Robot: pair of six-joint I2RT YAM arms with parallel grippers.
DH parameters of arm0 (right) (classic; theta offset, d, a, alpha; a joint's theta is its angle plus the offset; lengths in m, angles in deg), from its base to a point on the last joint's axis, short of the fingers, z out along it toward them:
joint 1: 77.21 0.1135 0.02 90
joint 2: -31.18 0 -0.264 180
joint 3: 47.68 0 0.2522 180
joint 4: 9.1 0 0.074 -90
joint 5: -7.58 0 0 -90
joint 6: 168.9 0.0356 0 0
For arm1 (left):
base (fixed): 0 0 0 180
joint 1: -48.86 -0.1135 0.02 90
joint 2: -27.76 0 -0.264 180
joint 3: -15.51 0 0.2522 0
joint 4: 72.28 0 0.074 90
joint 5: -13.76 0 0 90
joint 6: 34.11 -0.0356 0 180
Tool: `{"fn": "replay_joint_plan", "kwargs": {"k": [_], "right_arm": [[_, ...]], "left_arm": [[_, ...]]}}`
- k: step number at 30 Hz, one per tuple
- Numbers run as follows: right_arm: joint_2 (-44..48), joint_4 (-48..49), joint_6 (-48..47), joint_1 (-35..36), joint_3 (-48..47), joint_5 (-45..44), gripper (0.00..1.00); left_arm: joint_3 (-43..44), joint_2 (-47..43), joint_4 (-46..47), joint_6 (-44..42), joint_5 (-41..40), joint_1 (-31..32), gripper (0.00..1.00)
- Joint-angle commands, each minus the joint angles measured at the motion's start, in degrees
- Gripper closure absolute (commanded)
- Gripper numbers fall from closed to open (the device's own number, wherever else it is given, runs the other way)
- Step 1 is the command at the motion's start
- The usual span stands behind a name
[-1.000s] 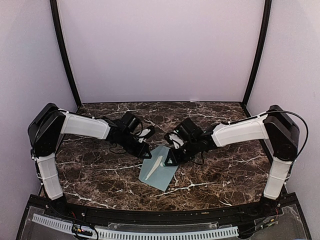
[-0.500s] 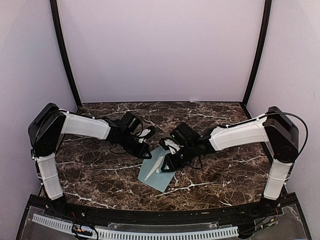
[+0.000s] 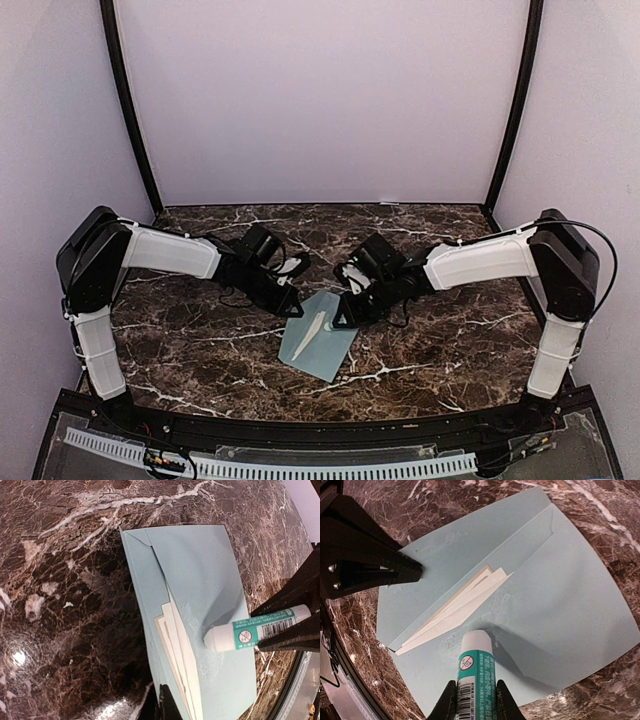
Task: Place the letter into the envelope and seal it
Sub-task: Paint the envelope at the center of the board.
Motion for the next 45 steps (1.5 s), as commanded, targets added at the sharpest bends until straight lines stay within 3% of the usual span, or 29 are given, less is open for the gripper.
{"fn": "replay_joint_plan", "kwargs": {"k": [1,15,45], "right_arm": [[-0.75,0.13,-0.4,-1.89,0.04,-3.18,1.0],[-2.0,1.56,-4.14,-3.15,-0.49,1.03,1.0],[-1.53,-2.34,-4.35,5.12,-0.22,5.63,1.0]], "left_arm": [[0.72,0.35,-1.19,-1.23,0.21,0.45,1.0],[0.8,0.59,-1.22,-1.21,-0.49,0.55,1.0],[0.76,0.85,-1.25,-0.77,-0.79,0.53,1.0]]}}
